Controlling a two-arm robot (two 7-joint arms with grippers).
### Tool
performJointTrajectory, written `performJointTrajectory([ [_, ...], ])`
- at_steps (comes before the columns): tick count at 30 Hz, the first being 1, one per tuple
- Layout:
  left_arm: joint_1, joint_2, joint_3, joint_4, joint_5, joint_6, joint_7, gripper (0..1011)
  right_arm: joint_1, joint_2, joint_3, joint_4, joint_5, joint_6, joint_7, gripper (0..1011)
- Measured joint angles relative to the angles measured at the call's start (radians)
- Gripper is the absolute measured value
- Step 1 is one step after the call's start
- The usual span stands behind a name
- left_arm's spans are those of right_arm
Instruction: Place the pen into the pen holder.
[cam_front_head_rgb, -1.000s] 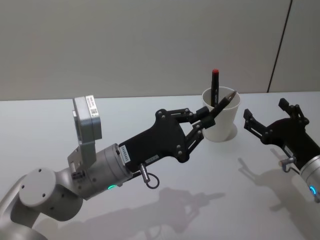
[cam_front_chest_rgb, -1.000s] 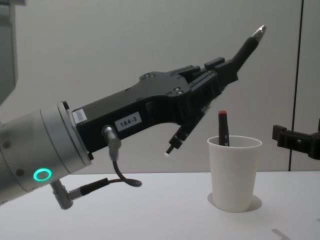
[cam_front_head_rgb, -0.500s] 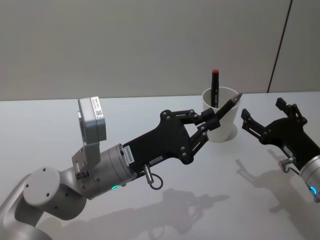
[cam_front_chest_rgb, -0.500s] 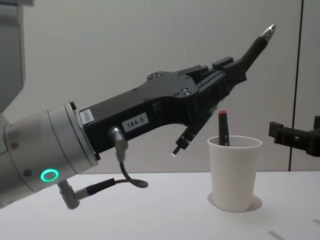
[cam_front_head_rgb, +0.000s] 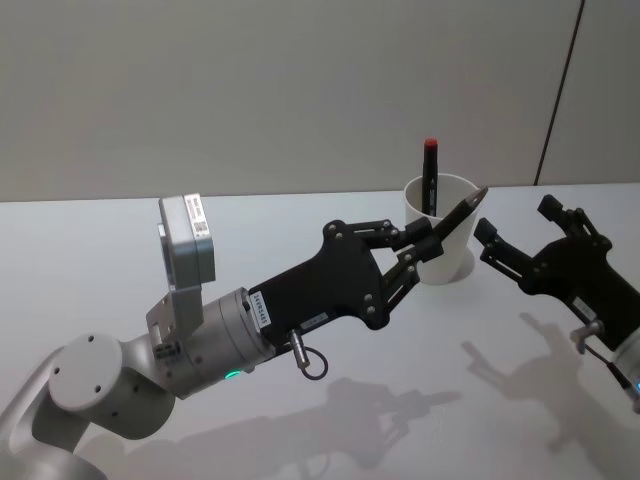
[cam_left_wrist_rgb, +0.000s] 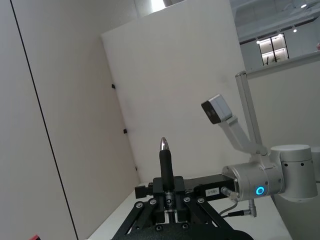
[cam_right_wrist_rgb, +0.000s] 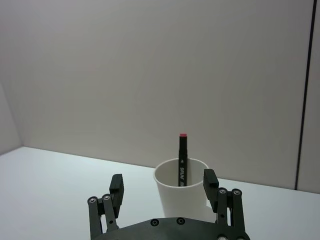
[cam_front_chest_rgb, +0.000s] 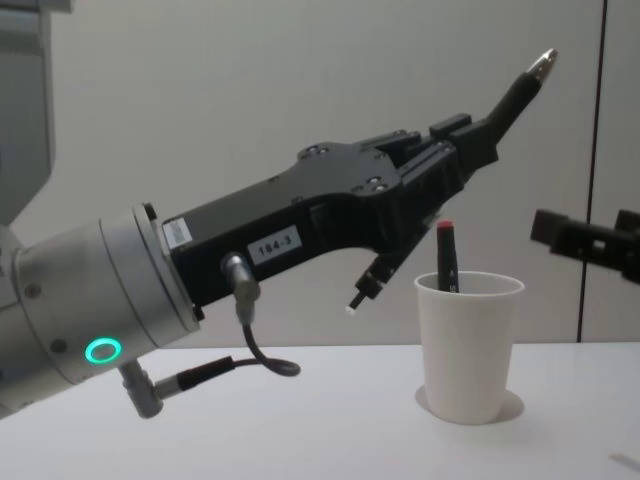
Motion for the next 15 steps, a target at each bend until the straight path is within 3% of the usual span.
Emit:
performJointTrajectory([
  [11, -0.001, -0.001, 0.001, 0.001, 0.0, -0.001, -0.001, 120, -0.049, 0.055, 0.034, -0.052, 0.174, -0.016, 0.106, 1002],
  [12, -0.001, -0.001, 0.001, 0.001, 0.0, -0.001, -0.001, 120, -0.049, 0.055, 0.034, -0.052, 0.174, -0.016, 0.106, 1002],
  [15, -0.001, -0.001, 0.001, 0.001, 0.0, -0.001, -0.002, 120, -0.065, 0.078, 0.047, -0.068, 0.238, -0.005, 0.144, 1001],
])
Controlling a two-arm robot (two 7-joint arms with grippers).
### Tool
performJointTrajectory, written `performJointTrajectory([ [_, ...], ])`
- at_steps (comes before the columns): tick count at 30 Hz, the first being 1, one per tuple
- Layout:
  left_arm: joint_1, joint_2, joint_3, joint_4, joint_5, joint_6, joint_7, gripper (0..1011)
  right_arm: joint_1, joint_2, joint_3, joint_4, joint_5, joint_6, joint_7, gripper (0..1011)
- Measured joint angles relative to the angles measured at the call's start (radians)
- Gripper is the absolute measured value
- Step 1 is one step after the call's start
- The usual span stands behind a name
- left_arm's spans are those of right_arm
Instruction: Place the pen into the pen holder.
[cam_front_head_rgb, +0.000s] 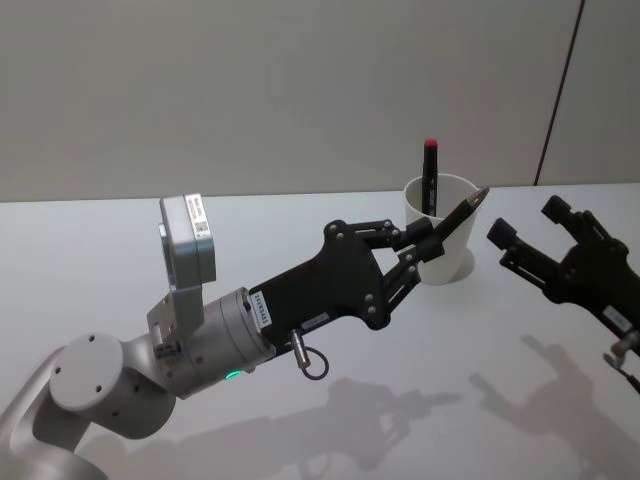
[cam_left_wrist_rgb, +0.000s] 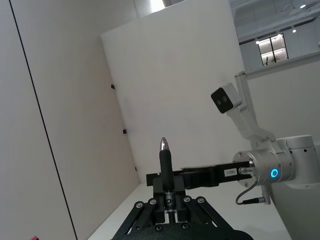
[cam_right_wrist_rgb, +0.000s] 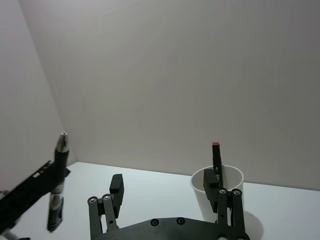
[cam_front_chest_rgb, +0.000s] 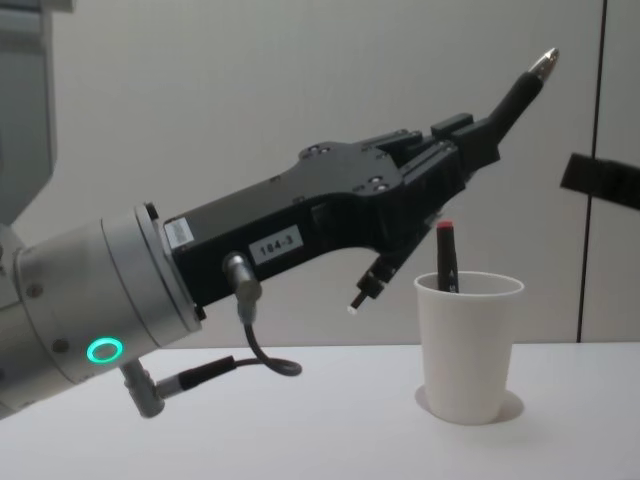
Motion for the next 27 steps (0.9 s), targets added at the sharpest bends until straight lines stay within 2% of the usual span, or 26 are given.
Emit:
performJointTrajectory([
  [9, 0.0, 0.0, 0.0, 0.0, 0.0, 0.0, 0.0, 120, -0.029, 0.053, 0.027, -0.028, 0.141, 0.046, 0.09, 1002],
  [12, 0.0, 0.0, 0.0, 0.0, 0.0, 0.0, 0.0, 120, -0.041, 0.077, 0.039, -0.038, 0.205, 0.075, 0.133, 1002],
  [15, 0.0, 0.0, 0.0, 0.0, 0.0, 0.0, 0.0, 120, -0.046, 0.09, 0.044, -0.043, 0.241, 0.091, 0.157, 1002],
  [16, 0.0, 0.0, 0.0, 0.0, 0.0, 0.0, 0.0, 120, -0.05, 0.1, 0.049, -0.047, 0.269, 0.103, 0.175, 1002],
  [22, 0.0, 0.0, 0.0, 0.0, 0.0, 0.0, 0.0, 120, -0.059, 0.126, 0.059, -0.059, 0.353, 0.139, 0.228, 1002],
  [27, 0.0, 0.0, 0.0, 0.0, 0.0, 0.0, 0.0, 120, -0.06, 0.135, 0.06, -0.065, 0.396, 0.155, 0.255, 1002],
])
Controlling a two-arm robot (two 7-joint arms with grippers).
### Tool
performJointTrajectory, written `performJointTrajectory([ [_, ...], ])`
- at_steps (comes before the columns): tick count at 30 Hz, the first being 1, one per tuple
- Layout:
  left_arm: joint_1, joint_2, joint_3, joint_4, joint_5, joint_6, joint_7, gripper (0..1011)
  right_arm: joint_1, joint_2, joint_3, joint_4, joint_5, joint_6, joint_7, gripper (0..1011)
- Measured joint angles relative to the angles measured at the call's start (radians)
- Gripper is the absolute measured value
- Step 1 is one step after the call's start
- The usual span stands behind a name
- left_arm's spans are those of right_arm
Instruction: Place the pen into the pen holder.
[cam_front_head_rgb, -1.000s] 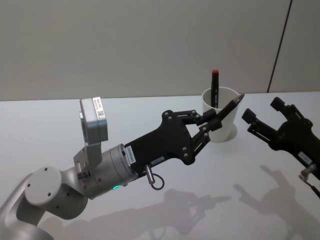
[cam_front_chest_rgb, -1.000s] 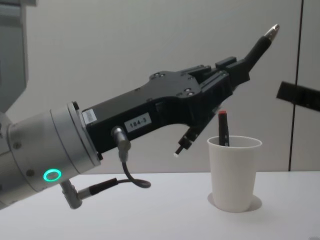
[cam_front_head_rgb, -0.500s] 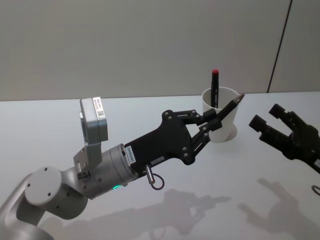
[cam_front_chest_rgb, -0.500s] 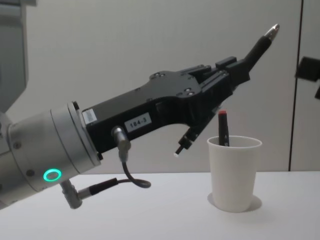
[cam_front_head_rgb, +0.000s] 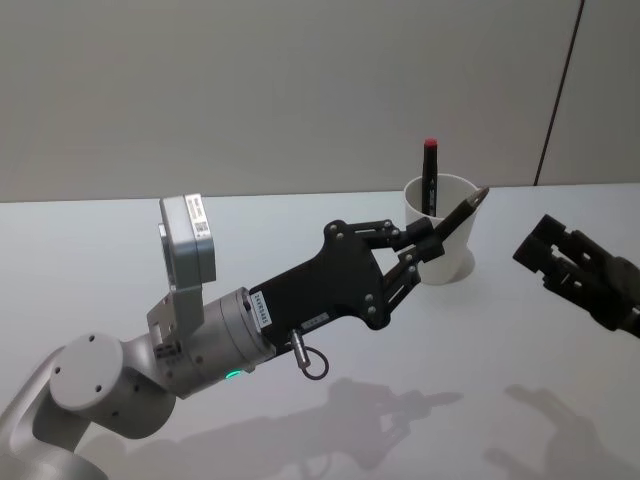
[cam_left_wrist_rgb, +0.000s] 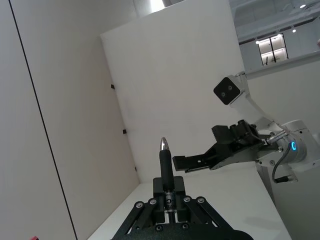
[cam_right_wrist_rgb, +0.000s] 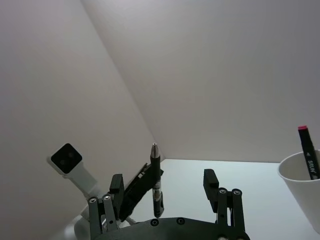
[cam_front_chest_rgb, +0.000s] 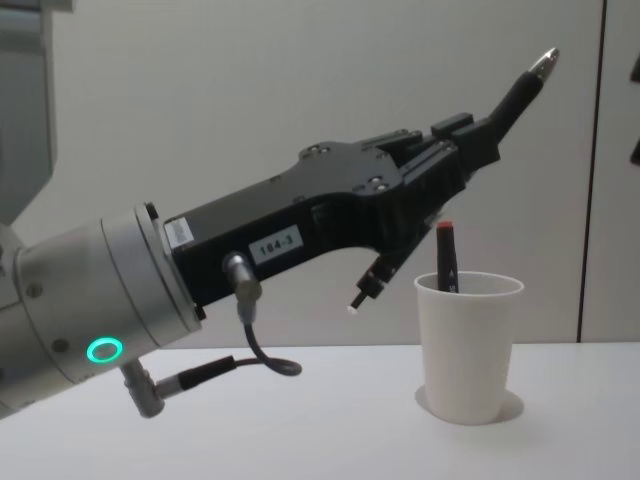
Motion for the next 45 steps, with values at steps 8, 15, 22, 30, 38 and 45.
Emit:
performJointTrajectory([
  [8, 0.0, 0.0, 0.0, 0.0, 0.0, 0.0, 0.0, 120, 0.008, 0.001, -0.006, -0.005, 0.038, 0.006, 0.016, 1002],
  [15, 0.0, 0.0, 0.0, 0.0, 0.0, 0.0, 0.0, 120, 0.021, -0.011, -0.018, -0.005, 0.045, -0.006, 0.007, 1002],
  [22, 0.0, 0.0, 0.0, 0.0, 0.0, 0.0, 0.0, 121, 0.038, -0.035, -0.038, -0.004, 0.021, -0.027, -0.022, 1002],
  [30, 0.0, 0.0, 0.0, 0.0, 0.0, 0.0, 0.0, 120, 0.061, -0.06, -0.062, 0.006, -0.01, -0.029, -0.033, 1002],
  [38, 0.0, 0.0, 0.0, 0.0, 0.0, 0.0, 0.0, 120, 0.09, -0.089, -0.09, 0.023, -0.043, -0.016, -0.038, 1001],
  [45, 0.0, 0.0, 0.0, 0.0, 0.0, 0.0, 0.0, 120, 0.108, -0.108, -0.108, 0.036, -0.065, -0.012, -0.055, 1001],
])
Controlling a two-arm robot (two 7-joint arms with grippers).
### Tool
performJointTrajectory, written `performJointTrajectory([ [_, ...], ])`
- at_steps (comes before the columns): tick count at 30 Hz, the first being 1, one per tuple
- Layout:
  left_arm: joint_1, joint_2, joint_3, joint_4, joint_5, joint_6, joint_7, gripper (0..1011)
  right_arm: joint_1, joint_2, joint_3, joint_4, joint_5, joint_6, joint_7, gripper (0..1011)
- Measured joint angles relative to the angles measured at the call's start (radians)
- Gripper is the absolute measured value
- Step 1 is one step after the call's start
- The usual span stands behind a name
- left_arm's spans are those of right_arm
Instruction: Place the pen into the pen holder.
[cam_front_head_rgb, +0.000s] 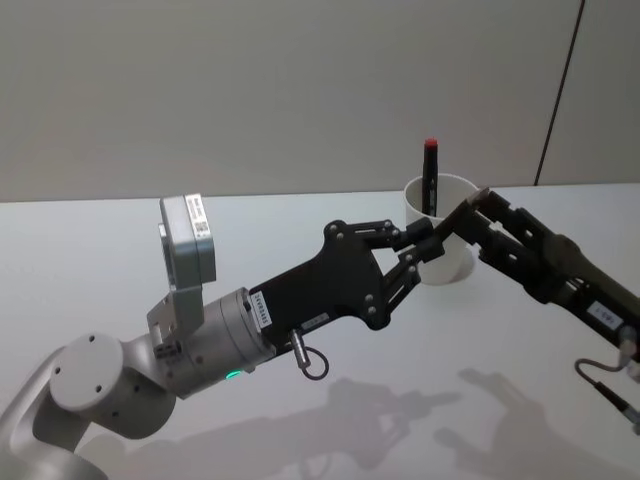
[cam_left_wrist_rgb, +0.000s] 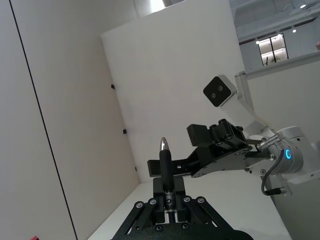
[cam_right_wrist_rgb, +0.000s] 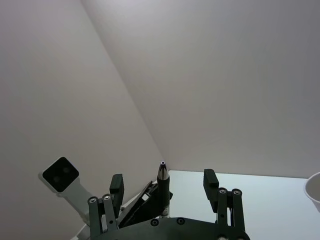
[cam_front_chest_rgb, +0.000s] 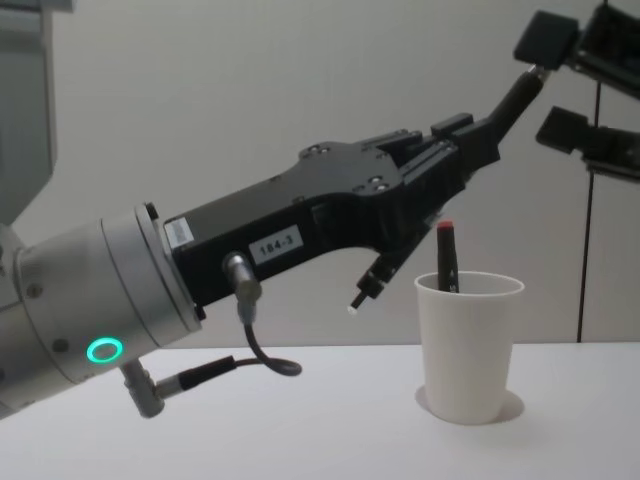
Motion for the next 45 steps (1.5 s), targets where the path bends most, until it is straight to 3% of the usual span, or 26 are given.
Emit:
performJointTrajectory([
  [9, 0.0, 0.0, 0.0, 0.0, 0.0, 0.0, 0.0, 120, 0.024, -0.032, -0.024, 0.022, -0.04, -0.018, -0.037, 1002],
  [24, 0.0, 0.0, 0.0, 0.0, 0.0, 0.0, 0.0, 120, 0.053, -0.061, -0.05, 0.051, -0.075, -0.03, -0.045, 1001],
  [45, 0.0, 0.0, 0.0, 0.0, 0.0, 0.0, 0.0, 120, 0.067, -0.059, -0.064, 0.062, -0.071, -0.026, -0.035, 1002],
])
